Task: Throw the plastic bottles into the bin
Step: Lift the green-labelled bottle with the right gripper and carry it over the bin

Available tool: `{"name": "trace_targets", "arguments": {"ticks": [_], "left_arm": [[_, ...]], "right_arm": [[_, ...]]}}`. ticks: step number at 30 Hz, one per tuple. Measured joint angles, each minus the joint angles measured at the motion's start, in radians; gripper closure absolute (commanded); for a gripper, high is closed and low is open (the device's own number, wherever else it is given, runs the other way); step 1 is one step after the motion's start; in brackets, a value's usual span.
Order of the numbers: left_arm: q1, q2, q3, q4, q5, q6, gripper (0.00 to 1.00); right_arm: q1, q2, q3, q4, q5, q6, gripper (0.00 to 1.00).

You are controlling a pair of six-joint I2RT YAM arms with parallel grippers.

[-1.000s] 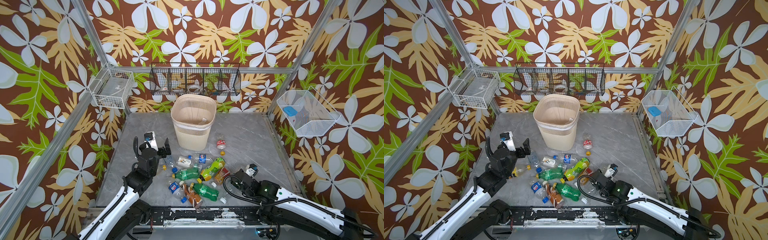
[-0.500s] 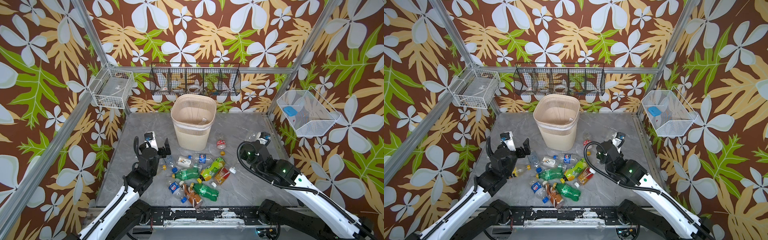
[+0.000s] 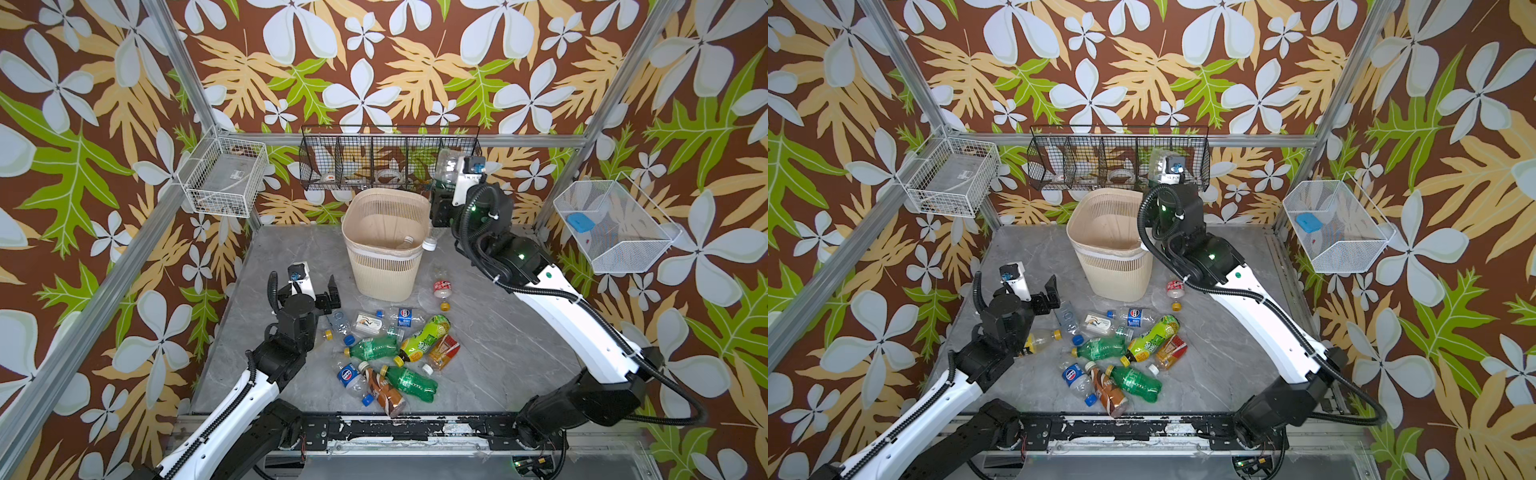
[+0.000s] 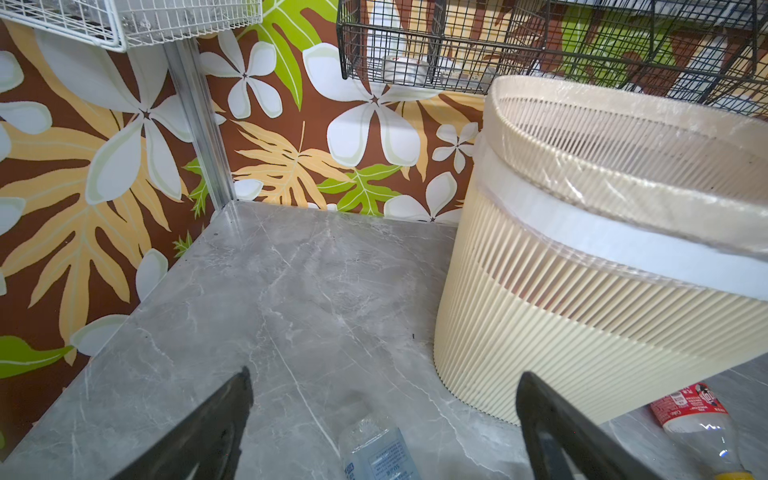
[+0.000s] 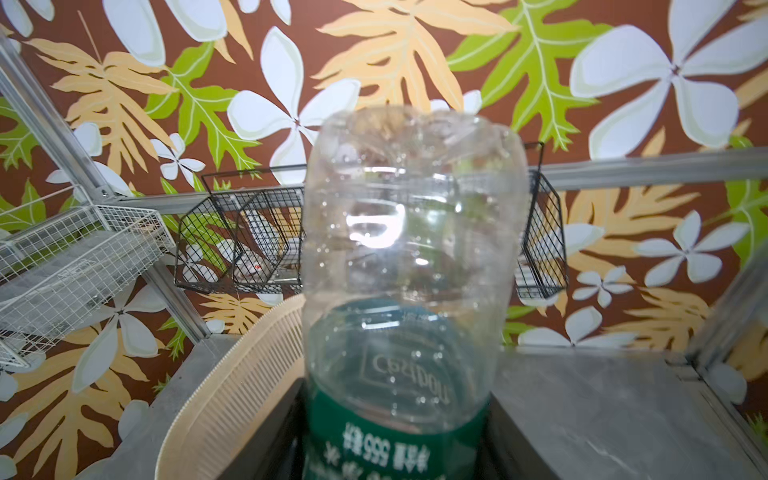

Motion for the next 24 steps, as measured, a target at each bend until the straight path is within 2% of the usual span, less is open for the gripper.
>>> {"name": "trace_targets", "arguments": {"ticks": [7,18,22,24], "left_arm": [[0.0,0.011,0.005,-0.005,-0.002,0.001,0.0],[0.0,0.017,0.006,-0.007,-0.003,0.004,0.0],[0.0,0.021,0.007,-0.008,-0.003,0.004,0.0],[0.0,0.023,0.008,-0.008,-0.003,0.004,0.0]], "right_arm": [[-0.034,0.203,0.157,0.004,-0.076,-0.091,0.45],[-0.072,0.285,0.198,-0.012,-0.153,-0.113,0.41],[-0.073,0.317,0.225,-0.036,-0.176,-0.113,0.13],[-0.073,0.334,0.256,-0.057,-0.178,-0.113,0.05]]}}
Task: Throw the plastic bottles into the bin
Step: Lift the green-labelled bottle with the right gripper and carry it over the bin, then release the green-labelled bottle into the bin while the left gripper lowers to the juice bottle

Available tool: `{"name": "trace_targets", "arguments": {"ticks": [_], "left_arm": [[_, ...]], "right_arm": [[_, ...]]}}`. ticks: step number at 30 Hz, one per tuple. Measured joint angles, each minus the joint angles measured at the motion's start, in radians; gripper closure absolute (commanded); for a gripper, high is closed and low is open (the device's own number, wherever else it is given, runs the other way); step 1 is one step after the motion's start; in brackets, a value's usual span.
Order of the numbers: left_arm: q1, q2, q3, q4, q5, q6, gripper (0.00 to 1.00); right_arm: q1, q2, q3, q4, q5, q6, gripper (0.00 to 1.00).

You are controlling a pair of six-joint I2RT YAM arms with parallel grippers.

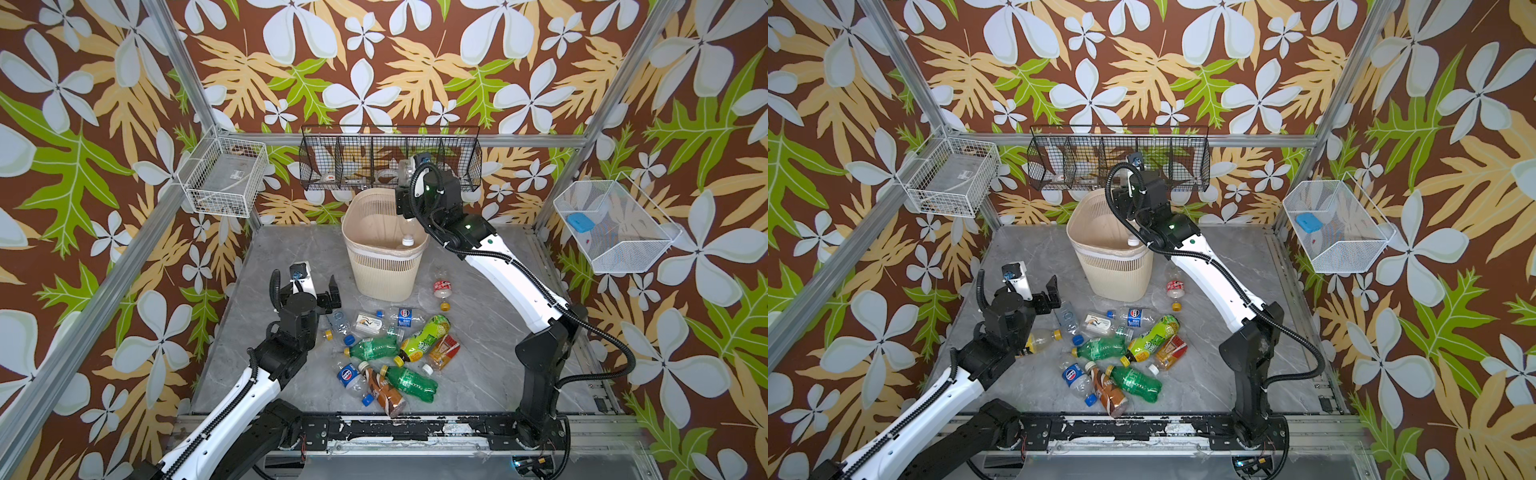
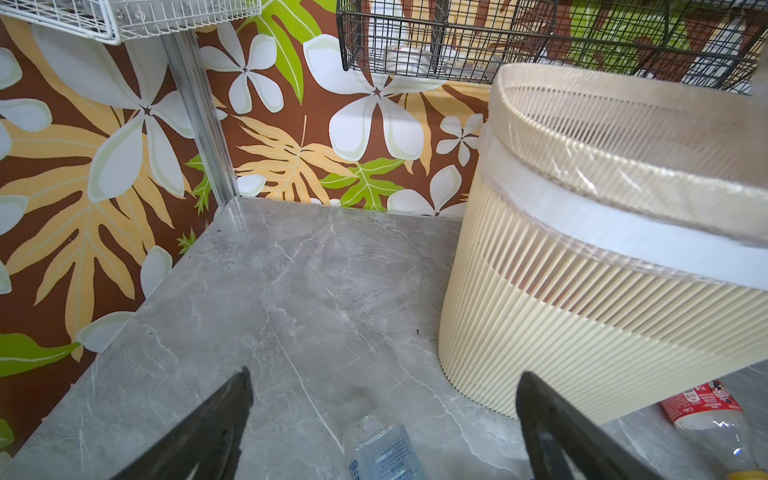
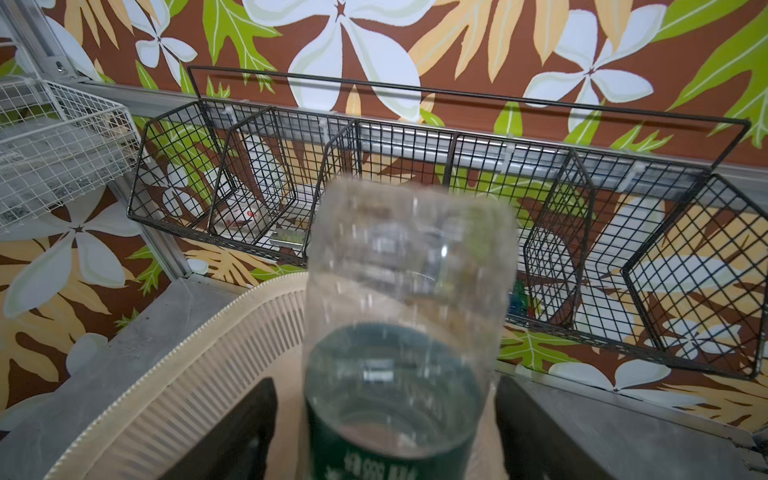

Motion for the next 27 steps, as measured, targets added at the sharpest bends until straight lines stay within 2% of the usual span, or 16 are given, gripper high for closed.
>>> {"name": "trace_targets", "arguments": {"ticks": [2,4,7,9,13,15,17,23,27], "left_arm": [[0.0,0.002,0.0,-0.002,-0.001,0.0,0.0],[0.0,0.004,0.0,-0.003,-0.002,0.0,0.0],[0.0,0.008,0.004,-0.006,-0.002,0.0,0.0],[0.0,0.011,0.007,-0.01,-0.002,0.0,0.0],[0.0,0.021,0.01,-0.011,-0.004,0.0,0.0],[0.0,0.03,0.011,-0.011,-0.006,0.0,0.0],[0.0,0.043,0.013,-0.015,-0.006,-0.001,0.0],[0.0,0.086,0.048,-0.074,-0.015,-0.039,0.0],[0.0,0.075,0.09,-0.194,-0.038,-0.165,0.0]], "right_arm": [[0.0,-0.002,0.011,-0.017,0.0,0.0,0.01],[0.0,-0.033,-0.009,-0.024,0.002,0.0,0.0],[-0.001,-0.143,-0.135,0.003,0.009,0.003,0.0],[0.0,-0.268,-0.312,0.041,0.019,0.029,0.0],[-0.001,-0.572,-0.771,0.15,0.031,0.115,0.0],[-0.004,-0.685,-0.938,0.164,0.038,0.167,0.0],[-0.007,-0.763,-1.04,0.164,0.05,0.212,0.0],[-0.018,-0.814,-1.075,0.161,0.065,0.263,0.01],[-0.018,-0.77,-1.023,0.171,0.057,0.257,0.0]]}}
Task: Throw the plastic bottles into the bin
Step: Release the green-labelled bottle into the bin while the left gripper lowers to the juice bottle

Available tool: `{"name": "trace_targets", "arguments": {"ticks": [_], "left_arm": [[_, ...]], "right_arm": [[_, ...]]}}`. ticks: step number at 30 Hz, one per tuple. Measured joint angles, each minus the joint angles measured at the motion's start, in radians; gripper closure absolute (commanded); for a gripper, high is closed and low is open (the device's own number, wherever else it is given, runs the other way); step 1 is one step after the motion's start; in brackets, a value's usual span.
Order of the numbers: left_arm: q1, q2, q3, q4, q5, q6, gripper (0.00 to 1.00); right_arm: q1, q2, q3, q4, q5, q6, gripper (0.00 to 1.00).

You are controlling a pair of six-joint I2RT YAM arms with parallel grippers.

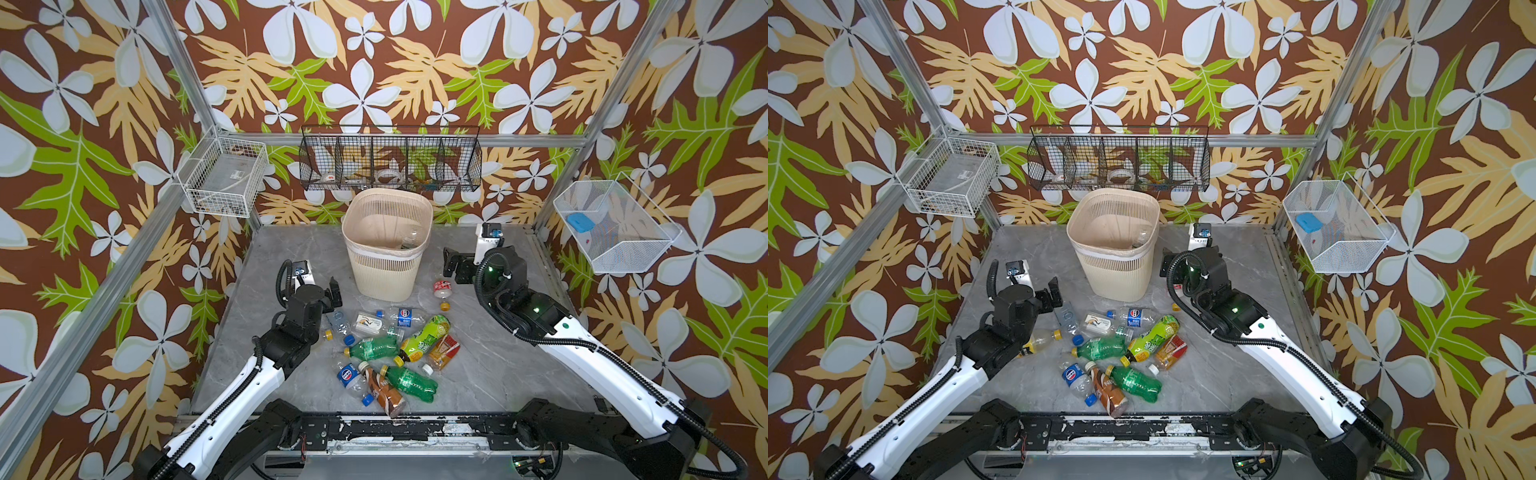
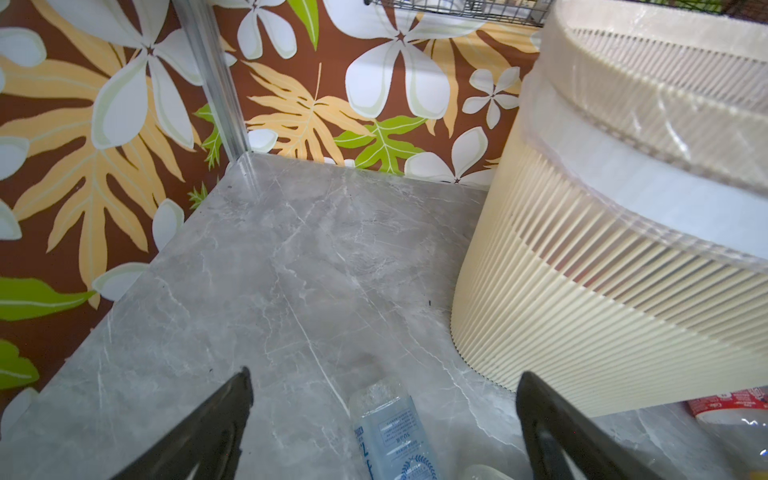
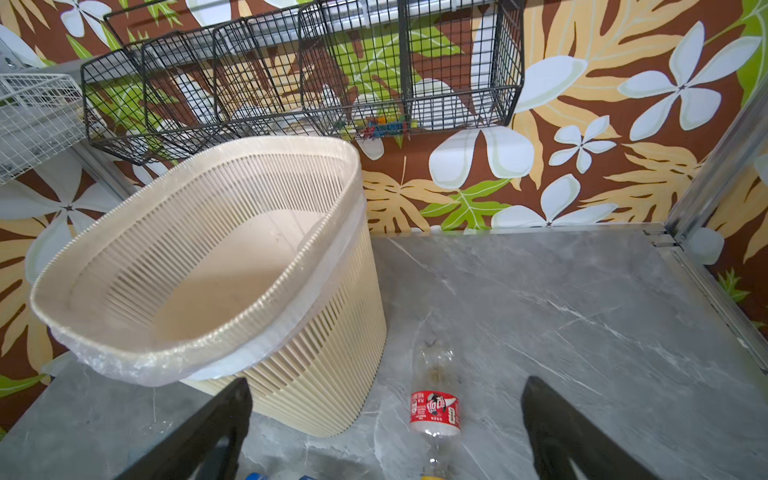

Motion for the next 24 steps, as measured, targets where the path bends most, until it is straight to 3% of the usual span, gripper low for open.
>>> {"name": "trace_targets", "arguments": {"ticks": [6,13,24], "left_arm": [[0.025,-0.101,0.036,-0.243,-0.019,-0.29,0.0],[0.126,-0.238,-0.044,-0.401,0.097,-0.541,0.0],[0.372,-0.225,-0.171,-0.438,0.359,-0.633,0.0]], "right_arm": [[-0.001,0.066,0.024,0.015,-0.037,-0.034,0.0],[-0.009,0.084,0.018,0.019,-0.085,-0.077,0.01],[-0.055,0.036,-0.051,0.031,-0.153,-0.08,0.0]]}}
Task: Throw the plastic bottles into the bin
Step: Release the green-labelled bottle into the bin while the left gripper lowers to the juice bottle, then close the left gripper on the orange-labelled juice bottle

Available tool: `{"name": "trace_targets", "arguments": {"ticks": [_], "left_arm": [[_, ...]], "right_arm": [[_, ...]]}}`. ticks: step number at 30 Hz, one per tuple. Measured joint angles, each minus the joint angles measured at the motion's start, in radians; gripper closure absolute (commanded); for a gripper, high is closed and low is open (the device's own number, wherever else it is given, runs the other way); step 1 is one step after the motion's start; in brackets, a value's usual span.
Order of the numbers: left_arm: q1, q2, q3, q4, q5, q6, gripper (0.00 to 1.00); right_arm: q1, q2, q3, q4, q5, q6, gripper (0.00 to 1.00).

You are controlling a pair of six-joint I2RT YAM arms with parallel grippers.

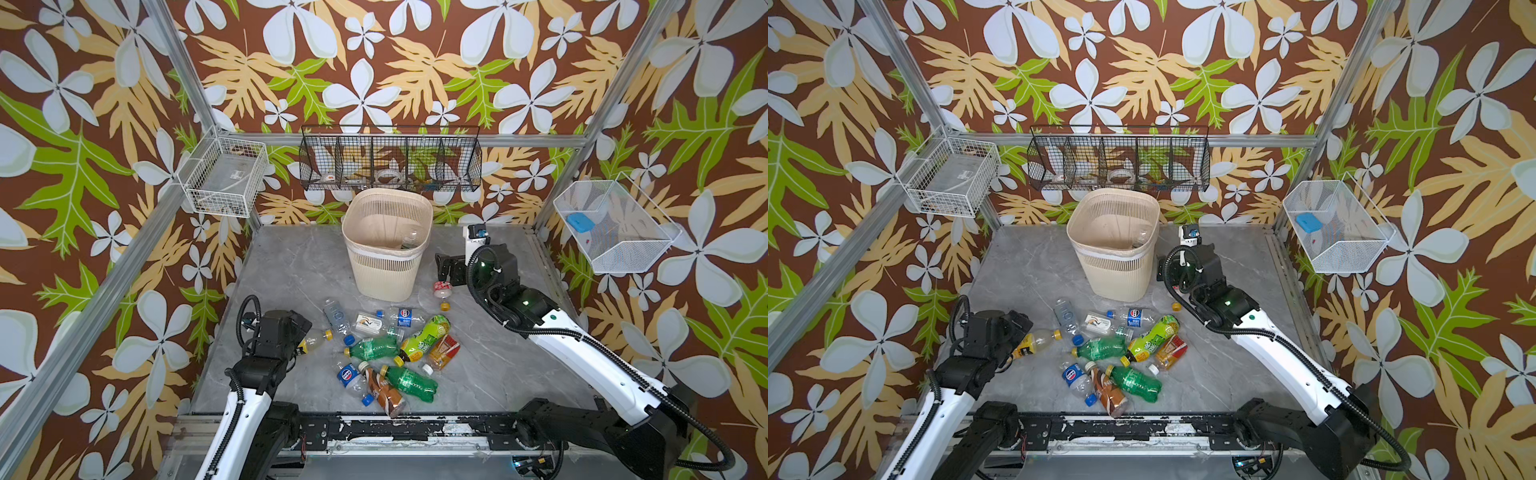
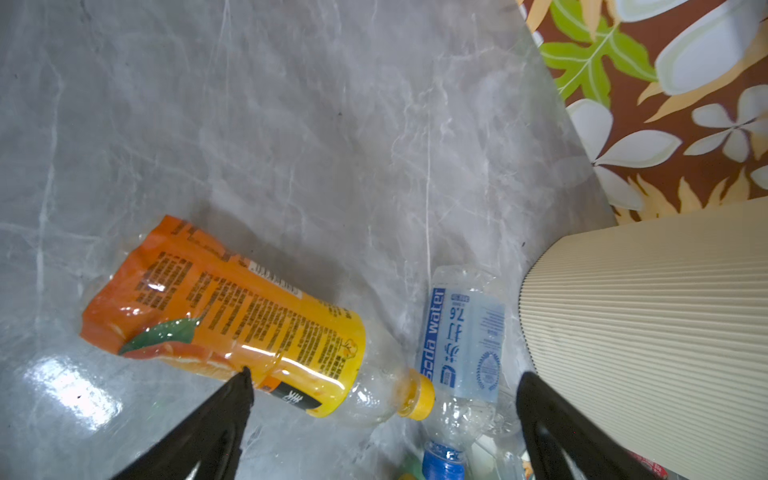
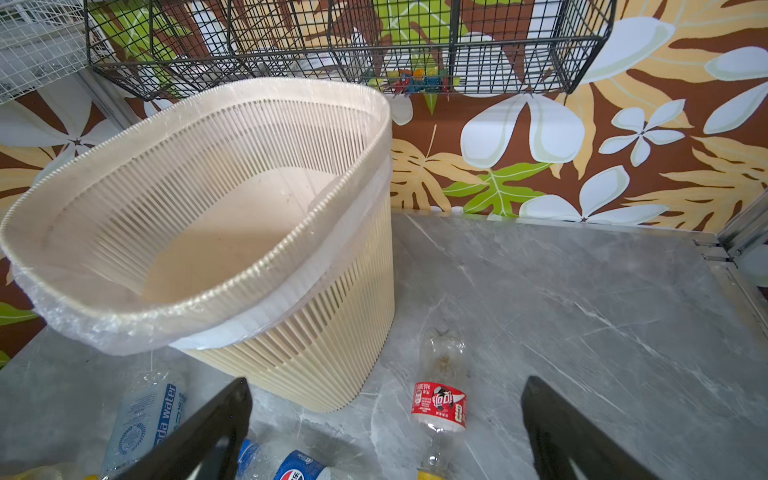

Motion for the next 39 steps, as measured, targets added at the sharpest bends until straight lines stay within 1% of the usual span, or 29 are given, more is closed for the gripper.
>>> {"name": "trace_targets", "arguments": {"ticks": [3,7,14,23,31,36,39], "left_arm": [[0.029,0.022,-0.034,0.013,0.052,-0.002,0.0],[0.07,0.035,-0.082,0.041,0.093,-0.006,0.0],[0.119,0.071,-0.135,0.097,0.119,-0.002,0.0],[0.158,0.19,-0.137,0.185,0.117,0.037,0.0],[0.174,0.279,-0.151,0.28,0.142,0.063,0.08],[0.176,0.317,-0.17,0.346,0.172,0.066,0.19],[0.179,0.326,-0.178,0.373,0.182,0.066,0.28]], "right_arm": [[-0.008,-0.017,-0.016,0.004,0.0,0.0,0.01],[-0.018,-0.034,-0.036,0.003,-0.007,0.0,0.0],[-0.031,-0.045,-0.048,0.004,-0.008,0.0,0.0],[-0.039,-0.045,-0.056,0.009,-0.014,-0.002,0.0],[-0.045,-0.047,-0.066,0.011,-0.018,-0.005,0.0],[-0.049,-0.047,-0.066,0.011,-0.017,-0.005,0.0],[-0.05,-0.047,-0.066,0.011,-0.016,-0.005,0.0]]}}
